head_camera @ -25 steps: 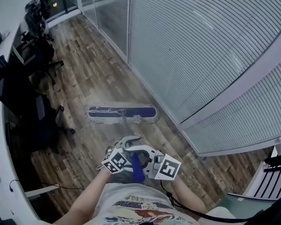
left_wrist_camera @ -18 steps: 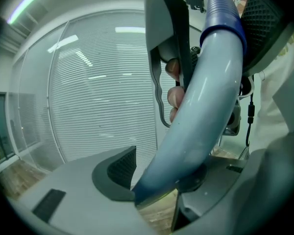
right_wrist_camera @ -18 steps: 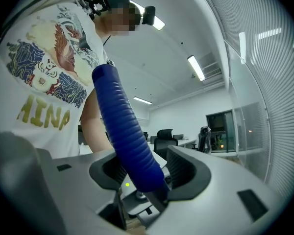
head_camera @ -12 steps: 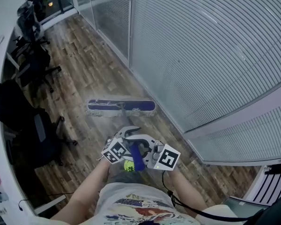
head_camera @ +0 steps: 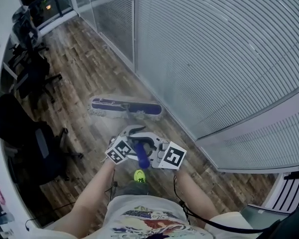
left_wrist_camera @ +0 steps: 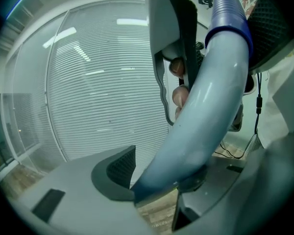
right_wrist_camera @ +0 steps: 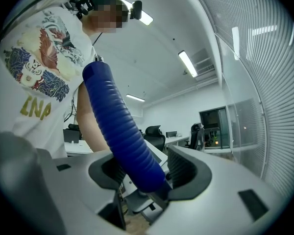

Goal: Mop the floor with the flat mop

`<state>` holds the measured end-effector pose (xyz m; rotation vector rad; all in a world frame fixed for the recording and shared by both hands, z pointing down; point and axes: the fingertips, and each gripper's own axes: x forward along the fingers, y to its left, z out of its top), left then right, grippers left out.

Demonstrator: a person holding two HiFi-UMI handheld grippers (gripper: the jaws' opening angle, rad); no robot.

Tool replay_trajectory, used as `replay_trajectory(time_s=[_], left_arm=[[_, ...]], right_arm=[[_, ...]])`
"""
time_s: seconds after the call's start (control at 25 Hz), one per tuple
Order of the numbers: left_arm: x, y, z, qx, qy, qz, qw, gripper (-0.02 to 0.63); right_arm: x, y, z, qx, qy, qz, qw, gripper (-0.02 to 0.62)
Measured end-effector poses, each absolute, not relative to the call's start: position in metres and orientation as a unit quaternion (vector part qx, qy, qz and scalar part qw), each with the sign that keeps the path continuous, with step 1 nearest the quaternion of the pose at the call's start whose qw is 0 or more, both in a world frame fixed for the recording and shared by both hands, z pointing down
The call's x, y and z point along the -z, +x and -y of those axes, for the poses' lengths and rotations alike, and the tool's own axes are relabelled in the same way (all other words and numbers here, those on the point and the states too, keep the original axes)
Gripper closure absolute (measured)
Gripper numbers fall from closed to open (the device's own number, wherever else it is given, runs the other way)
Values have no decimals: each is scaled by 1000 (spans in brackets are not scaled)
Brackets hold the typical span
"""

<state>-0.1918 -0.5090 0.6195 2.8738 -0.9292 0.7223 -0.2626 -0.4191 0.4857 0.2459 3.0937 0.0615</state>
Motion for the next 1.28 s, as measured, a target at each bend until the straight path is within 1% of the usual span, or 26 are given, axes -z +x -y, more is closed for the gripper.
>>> replay_trajectory(time_s=[0.08, 0.2, 0.36, 0.68, 1.08, 1.28], left_arm=[[-614, -186, 499, -225, 925, 304, 20, 446], [-615, -178, 486, -223, 918, 327, 29, 440], [-614, -143, 450, -230, 917, 325, 25, 439], [-608, -64, 326, -242, 913, 329, 26, 439], [-614, 42, 170, -240, 895, 374, 37, 439], [-601, 74, 111, -237, 889, 391, 42, 440]], right_arm=[[-491, -258, 409, -11, 75, -997, 13, 370], [-490, -244, 395, 22, 67, -997, 28, 363], [-485, -208, 359, 40, 56, -997, 35, 362], [-479, -125, 234, 46, 82, -995, 29, 362], [-483, -11, 71, 52, 146, -987, 42, 349], [-468, 24, 8, 53, 176, -982, 40, 350]])
